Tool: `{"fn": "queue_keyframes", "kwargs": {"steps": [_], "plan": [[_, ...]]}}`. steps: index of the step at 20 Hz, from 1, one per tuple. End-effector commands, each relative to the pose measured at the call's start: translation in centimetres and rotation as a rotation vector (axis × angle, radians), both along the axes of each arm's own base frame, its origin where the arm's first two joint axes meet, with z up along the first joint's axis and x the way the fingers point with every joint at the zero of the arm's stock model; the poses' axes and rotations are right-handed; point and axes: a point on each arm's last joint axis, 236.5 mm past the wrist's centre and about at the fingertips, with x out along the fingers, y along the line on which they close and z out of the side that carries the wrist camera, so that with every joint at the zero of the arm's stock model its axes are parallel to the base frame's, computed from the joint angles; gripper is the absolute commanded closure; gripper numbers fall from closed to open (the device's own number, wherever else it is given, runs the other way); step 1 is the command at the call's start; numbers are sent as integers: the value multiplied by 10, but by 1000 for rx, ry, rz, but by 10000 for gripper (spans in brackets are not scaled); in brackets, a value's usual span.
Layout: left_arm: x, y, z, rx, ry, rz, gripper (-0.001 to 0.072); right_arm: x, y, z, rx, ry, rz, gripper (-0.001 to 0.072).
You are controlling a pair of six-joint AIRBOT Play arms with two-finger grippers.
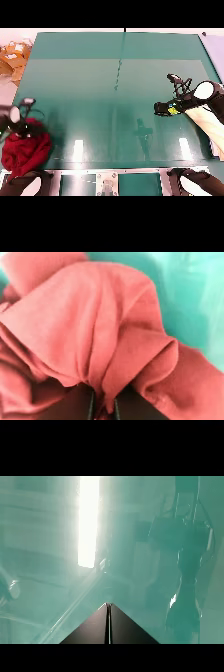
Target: Fold the shirts.
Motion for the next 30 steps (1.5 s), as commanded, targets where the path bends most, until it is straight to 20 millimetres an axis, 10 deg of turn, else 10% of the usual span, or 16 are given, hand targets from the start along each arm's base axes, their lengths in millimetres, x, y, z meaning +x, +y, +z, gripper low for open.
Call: {"fn": "queue_keyframes", "kwargs": {"steps": [1, 6, 8, 11, 12, 13, 16, 19, 24, 30], "plan": [[67, -48, 93, -130, -245, -128, 684, 0, 0, 0, 0, -1, -1, 693], [110, -208, 222, -373, -622, -475, 684, 0, 6, 2, 28, 3, -8, 693], [106, -277, 228, -491, -658, -594, 684, 0, 10, 3, 49, 3, -12, 693], [96, -361, 185, -646, -542, -662, 640, 0, 12, 4, 56, 3, -13, 598], [91, -378, 162, -685, -465, -652, 292, 0, 11, 4, 55, 3, -14, 454], [88, -383, 143, -696, -396, -638, 94, 0, 11, 4, 55, 5, -13, 361], [94, -345, 119, -623, -283, -587, 93, 2, 11, 11, 57, -2, -12, 332], [113, -266, 105, -515, -203, -450, 93, 15, -5, 14, 58, -34, -71, 200], [143, -162, 50, -479, -196, -99, 92, 40, -18, -20, 104, 11, -156, 199], [176, -150, -9, -556, -224, 74, 92, 61, 44, -77, 347, 123, -135, 200]]}}
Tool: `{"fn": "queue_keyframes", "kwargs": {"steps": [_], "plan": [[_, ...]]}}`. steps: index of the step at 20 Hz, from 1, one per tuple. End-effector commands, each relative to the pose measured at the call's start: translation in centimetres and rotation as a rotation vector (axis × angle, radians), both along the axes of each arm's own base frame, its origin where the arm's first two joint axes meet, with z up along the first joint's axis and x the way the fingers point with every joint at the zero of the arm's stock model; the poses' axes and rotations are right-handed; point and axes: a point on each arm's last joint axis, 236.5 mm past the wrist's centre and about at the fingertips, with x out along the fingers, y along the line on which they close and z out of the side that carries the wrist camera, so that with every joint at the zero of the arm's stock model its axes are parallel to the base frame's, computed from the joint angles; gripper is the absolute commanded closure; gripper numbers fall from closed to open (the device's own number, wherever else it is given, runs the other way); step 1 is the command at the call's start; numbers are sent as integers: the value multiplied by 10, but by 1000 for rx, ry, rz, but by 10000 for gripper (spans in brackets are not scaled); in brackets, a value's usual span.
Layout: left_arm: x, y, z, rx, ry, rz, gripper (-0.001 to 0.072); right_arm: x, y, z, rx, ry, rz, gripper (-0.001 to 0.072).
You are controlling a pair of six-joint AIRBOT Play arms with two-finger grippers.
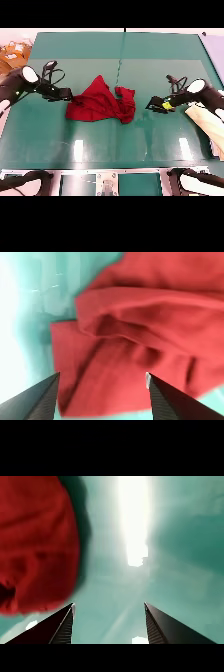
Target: Fold the shirts.
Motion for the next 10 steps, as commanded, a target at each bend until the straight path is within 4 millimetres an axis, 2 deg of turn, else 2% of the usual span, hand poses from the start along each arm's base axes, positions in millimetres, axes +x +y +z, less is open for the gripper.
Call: {"fn": "queue_keyframes", "kwargs": {"steps": [1, 5, 8, 9, 10], "plan": [[28, 0, -30, -86, -26, 99, 92, 15, 40, -29, 170, 34, -9, 200], [57, -27, -53, -233, -70, 132, 94, 22, 69, -58, 241, 83, -15, 200], [68, -26, -65, -242, -92, 159, 95, 31, 89, -67, 251, 93, 20, 204], [68, -26, -66, -244, -90, 161, 194, 34, 94, -66, 253, 86, 32, 258], [67, -27, -65, -245, -89, 150, 475, 38, 99, -62, 253, 64, 59, 425]]}}
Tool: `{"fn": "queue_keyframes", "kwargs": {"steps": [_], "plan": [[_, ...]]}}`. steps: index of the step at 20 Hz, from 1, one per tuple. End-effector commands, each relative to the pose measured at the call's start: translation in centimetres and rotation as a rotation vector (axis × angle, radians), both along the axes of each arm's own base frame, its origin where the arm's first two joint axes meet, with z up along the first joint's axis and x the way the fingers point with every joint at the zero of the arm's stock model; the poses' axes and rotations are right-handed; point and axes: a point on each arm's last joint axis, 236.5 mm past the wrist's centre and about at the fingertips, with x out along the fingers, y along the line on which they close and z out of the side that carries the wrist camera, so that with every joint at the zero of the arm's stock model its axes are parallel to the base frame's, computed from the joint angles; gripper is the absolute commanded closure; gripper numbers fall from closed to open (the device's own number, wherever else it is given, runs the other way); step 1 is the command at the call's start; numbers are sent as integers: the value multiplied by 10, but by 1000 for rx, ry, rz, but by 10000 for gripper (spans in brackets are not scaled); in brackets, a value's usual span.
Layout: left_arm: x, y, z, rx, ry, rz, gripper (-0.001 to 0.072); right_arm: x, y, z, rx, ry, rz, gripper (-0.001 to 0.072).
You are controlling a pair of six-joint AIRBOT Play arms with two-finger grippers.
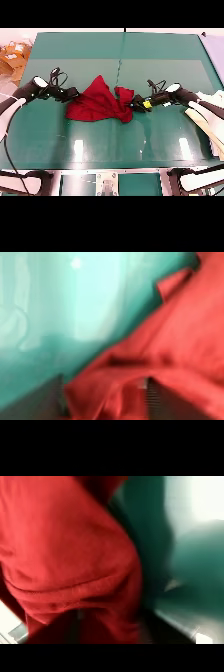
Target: Fold the shirts.
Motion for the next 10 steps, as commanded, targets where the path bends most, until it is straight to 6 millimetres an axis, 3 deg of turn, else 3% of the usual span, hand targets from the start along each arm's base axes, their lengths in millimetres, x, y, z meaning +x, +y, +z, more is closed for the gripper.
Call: {"fn": "queue_keyframes", "kwargs": {"steps": [1, 2, 4, 5, 7, 10], "plan": [[7, -6, -2, -22, -26, -19, 674, 12, 19, 2, 22, -47, 63, 617], [7, -10, 6, -26, -35, -56, 682, 15, 22, 11, 35, -62, 85, 692], [13, -18, 35, -38, -74, -109, 683, 25, 20, 36, 63, -95, 106, 693], [19, -20, 60, -41, -120, -124, 683, 32, 18, 54, 75, -126, 111, 693], [27, -23, 126, -36, -250, -154, 684, 49, 5, 107, 94, -227, 106, 694], [12, -28, 262, -21, -522, -207, 684, 68, -27, 227, 91, -479, 69, 694]]}}
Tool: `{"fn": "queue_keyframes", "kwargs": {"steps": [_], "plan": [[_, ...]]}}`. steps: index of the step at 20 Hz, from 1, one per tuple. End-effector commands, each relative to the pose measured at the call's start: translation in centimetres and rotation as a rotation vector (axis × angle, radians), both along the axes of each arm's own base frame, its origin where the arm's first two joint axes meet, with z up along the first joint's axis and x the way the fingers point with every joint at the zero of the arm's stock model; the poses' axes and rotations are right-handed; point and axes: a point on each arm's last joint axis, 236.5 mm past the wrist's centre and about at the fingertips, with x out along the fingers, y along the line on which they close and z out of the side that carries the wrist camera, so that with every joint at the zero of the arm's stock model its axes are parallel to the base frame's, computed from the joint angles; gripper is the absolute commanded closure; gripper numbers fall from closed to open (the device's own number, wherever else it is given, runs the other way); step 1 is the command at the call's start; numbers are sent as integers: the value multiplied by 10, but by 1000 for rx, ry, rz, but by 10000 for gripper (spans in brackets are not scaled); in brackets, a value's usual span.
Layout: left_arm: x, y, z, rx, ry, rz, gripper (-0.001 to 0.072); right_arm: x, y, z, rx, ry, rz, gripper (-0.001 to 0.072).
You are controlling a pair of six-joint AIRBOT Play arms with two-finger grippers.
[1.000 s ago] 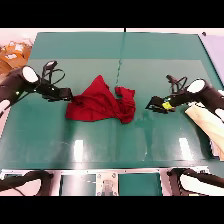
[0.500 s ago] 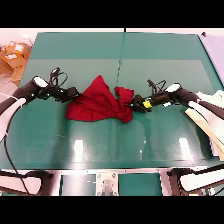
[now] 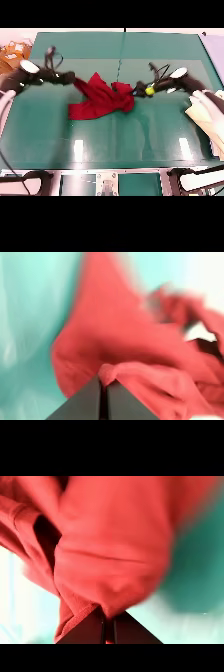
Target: Fold the shirts.
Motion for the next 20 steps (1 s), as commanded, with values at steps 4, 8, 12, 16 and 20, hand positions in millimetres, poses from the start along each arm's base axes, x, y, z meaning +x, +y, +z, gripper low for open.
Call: {"fn": "queue_keyframes", "kwargs": {"steps": [4, 8, 12, 16, 20], "plan": [[-100, -7, 301, 13, -649, -80, 684, -22, -62, 275, -18, -591, -102, 694], [-210, -14, 400, 32, -887, -151, 684, -81, -93, 406, -100, -932, -212, 694], [-249, -18, 401, 57, -849, -198, 683, -101, -113, 445, -163, -1046, -281, 693], [-229, -5, 352, 98, -621, -158, 683, -68, -126, 428, -156, -999, -302, 693], [-189, 7, 251, 151, -291, -147, 683, 5, -83, 348, -71, -803, -158, 693]]}}
